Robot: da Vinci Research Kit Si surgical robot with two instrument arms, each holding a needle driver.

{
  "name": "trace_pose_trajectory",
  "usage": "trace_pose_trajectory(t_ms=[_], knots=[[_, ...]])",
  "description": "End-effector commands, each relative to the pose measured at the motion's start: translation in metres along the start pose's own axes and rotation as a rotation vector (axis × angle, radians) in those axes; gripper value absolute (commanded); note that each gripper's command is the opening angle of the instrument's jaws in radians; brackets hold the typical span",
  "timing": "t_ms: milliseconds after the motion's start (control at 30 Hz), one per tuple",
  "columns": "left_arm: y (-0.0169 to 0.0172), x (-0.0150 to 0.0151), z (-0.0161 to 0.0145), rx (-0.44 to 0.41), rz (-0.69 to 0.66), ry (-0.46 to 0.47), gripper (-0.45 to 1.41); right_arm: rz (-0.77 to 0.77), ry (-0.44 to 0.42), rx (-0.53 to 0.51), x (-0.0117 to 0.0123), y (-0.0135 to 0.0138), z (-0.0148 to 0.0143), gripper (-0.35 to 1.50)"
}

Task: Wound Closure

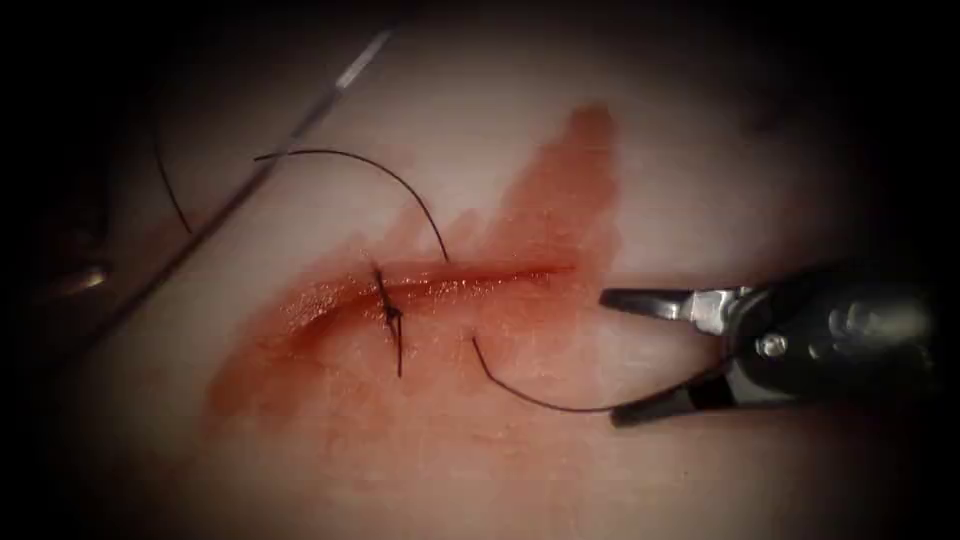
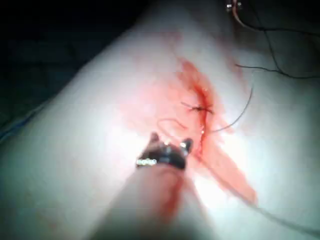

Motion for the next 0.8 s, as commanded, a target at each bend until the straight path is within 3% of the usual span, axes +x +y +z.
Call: trace_pose_trajectory(t_ms=[33,133,300,433,800], knots=[[0.0006,-0.0005,0.0007,-0.001,-0.003,0.0,-0.45,0.049,-0.004,-0.036,0.0003,0.002,0.0015,1.06],[0.0006,-0.0005,0.0007,-0.001,-0.003,0.0,-0.45,0.134,0.014,-0.07,0.0008,0.0045,0.0028,1.04],[0.0006,-0.0006,0.0005,0.0,-0.002,-0.001,-0.45,0.296,0.065,-0.017,0.0015,0.0073,0.0053,0.94],[0.0006,-0.0007,0.0007,0.002,-0.001,-0.001,-0.45,0.422,0.169,0.101,0.0017,0.0075,0.0065,0.93],[0.0008,-0.0007,0.0008,0.004,-0.001,-0.002,-0.45,0.471,0.16,0.147,0.0017,0.0059,0.0126,0.86]])
